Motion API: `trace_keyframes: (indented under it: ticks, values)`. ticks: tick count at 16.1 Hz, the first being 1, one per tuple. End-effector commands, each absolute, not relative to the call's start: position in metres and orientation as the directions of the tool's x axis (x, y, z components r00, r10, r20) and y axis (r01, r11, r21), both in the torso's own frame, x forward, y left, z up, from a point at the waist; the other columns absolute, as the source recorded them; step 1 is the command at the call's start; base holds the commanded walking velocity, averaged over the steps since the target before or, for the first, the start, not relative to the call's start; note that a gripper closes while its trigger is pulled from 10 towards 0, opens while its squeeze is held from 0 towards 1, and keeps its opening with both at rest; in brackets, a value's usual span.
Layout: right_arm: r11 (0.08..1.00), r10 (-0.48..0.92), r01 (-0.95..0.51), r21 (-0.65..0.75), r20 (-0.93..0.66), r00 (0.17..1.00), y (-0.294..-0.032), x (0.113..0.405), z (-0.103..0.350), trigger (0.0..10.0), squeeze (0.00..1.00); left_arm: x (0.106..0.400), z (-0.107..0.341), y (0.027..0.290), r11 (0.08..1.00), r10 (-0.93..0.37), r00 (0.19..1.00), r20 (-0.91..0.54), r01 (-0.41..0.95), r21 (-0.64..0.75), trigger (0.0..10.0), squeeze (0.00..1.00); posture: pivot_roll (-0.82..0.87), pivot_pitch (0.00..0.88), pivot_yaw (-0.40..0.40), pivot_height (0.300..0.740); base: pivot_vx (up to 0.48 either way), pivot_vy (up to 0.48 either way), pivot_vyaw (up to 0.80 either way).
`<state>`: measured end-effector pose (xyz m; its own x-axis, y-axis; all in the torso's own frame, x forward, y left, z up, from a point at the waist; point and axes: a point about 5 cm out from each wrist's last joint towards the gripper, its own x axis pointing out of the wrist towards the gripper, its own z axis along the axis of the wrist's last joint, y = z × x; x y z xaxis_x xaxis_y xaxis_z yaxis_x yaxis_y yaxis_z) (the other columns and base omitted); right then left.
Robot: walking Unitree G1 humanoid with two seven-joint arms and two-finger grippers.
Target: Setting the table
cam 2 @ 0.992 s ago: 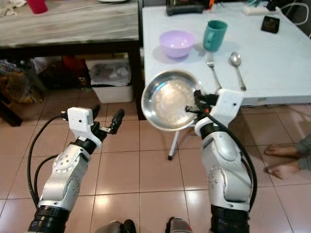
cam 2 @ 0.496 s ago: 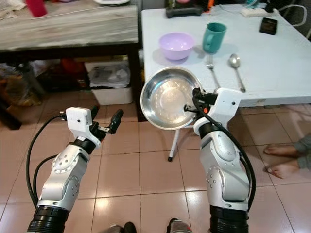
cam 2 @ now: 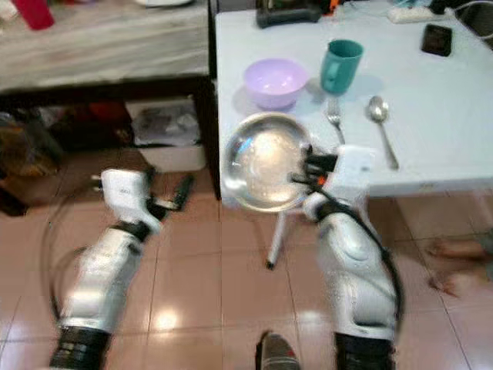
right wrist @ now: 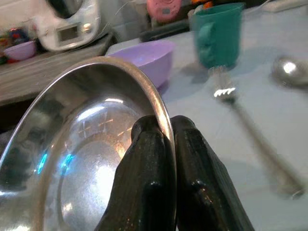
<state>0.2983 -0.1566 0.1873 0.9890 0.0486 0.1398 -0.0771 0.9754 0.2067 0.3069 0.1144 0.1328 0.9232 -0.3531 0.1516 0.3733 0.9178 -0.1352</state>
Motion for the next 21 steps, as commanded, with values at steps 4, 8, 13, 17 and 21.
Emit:
trace_keyframes:
  ticks: [4,8,13,17,21]
  values:
    - [0.972,0.066,-0.105,0.211,0.184,0.981,-0.148,0.295,0.196,10.0,0.0,0.307,0.131,0.126,0.938,-0.308,0.943,0.129,0.323,-0.121,10.0,0.0,-0.24,0.175,0.053,0.74,0.267,0.0,0.0]
    - [0.972,0.063,-0.103,0.209,0.189,0.98,-0.152,0.292,0.196,10.0,0.0,0.312,0.131,0.145,0.983,-0.156,0.982,0.111,0.166,-0.084,10.0,0.0,-0.24,0.175,0.053,0.74,0.0,0.0,0.0]
    - [0.982,0.02,-0.055,0.179,0.192,0.981,-0.163,0.283,0.194,10.0,0.0,0.304,0.123,0.18,0.999,-0.023,0.997,0.079,0.025,-0.021,10.0,0.0,-0.23,0.179,0.051,0.74,0.0,0.0,0.0]
    - [0.982,0.021,-0.054,0.181,0.178,0.984,-0.164,0.283,0.191,10.0,0.0,0.3,0.121,0.175,0.997,-0.065,0.995,0.07,0.068,-0.041,10.0,0.0,-0.23,0.178,0.049,0.74,0.0,0.0,0.0]
    - [0.981,0.027,-0.061,0.182,0.184,0.983,-0.162,0.284,0.193,10.0,0.0,0.303,0.123,0.171,0.994,-0.101,0.992,0.073,0.104,-0.036,10.0,0.0,-0.23,0.181,0.055,0.74,0.0,0.375,-0.75]
